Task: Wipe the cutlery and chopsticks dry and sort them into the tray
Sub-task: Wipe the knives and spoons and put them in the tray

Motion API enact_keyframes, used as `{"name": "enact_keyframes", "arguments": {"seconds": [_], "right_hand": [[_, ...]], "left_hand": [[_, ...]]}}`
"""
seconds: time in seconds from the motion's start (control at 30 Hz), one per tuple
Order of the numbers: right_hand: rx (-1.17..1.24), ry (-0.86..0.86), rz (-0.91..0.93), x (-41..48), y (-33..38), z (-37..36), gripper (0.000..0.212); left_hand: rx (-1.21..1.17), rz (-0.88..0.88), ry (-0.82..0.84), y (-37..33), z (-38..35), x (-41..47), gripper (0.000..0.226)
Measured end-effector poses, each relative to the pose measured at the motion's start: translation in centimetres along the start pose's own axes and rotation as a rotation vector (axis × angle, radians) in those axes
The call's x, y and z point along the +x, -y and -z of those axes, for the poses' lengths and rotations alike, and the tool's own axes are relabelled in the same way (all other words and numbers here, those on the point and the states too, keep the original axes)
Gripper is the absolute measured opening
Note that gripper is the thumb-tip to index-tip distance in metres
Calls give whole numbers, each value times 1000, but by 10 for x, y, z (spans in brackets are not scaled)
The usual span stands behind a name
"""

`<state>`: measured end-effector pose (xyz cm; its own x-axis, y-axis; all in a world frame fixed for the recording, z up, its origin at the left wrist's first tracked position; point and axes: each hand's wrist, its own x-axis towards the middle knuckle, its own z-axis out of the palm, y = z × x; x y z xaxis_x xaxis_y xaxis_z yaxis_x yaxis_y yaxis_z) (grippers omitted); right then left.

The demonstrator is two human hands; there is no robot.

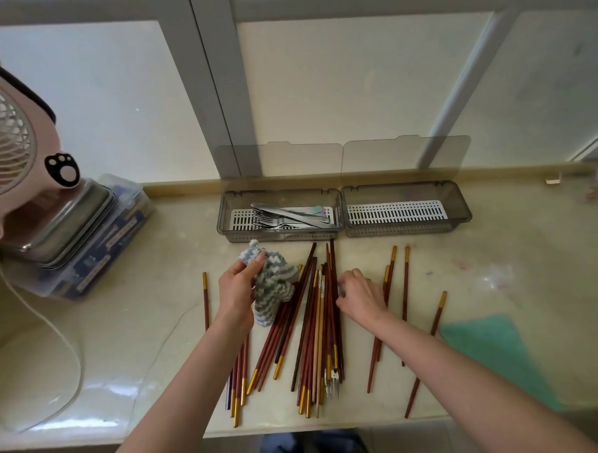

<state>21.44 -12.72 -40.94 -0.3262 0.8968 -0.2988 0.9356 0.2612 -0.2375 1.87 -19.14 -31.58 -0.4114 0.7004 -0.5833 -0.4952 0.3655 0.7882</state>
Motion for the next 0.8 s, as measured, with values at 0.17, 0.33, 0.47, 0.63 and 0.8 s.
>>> {"name": "enact_keyframes", "arguments": {"seconds": [0.17, 0.33, 0.47, 0.63, 0.8], "right_hand": [[138, 10, -12, 3, 4, -1, 41], [48, -7, -69, 6, 20, -2, 39], [67, 40, -105, 10, 25, -3, 48], [82, 86, -132, 17, 25, -2, 53], [69, 44, -123, 19, 22, -3, 51]], "left_hand": [[27, 7, 5, 3, -1, 1, 17], [23, 14, 1, 5, 0, 2, 16], [21, 17, 4, 5, -4, 0, 9], [10, 15, 7, 3, -6, -3, 13], [-1, 0, -4, 1, -1, -5, 15]]}}
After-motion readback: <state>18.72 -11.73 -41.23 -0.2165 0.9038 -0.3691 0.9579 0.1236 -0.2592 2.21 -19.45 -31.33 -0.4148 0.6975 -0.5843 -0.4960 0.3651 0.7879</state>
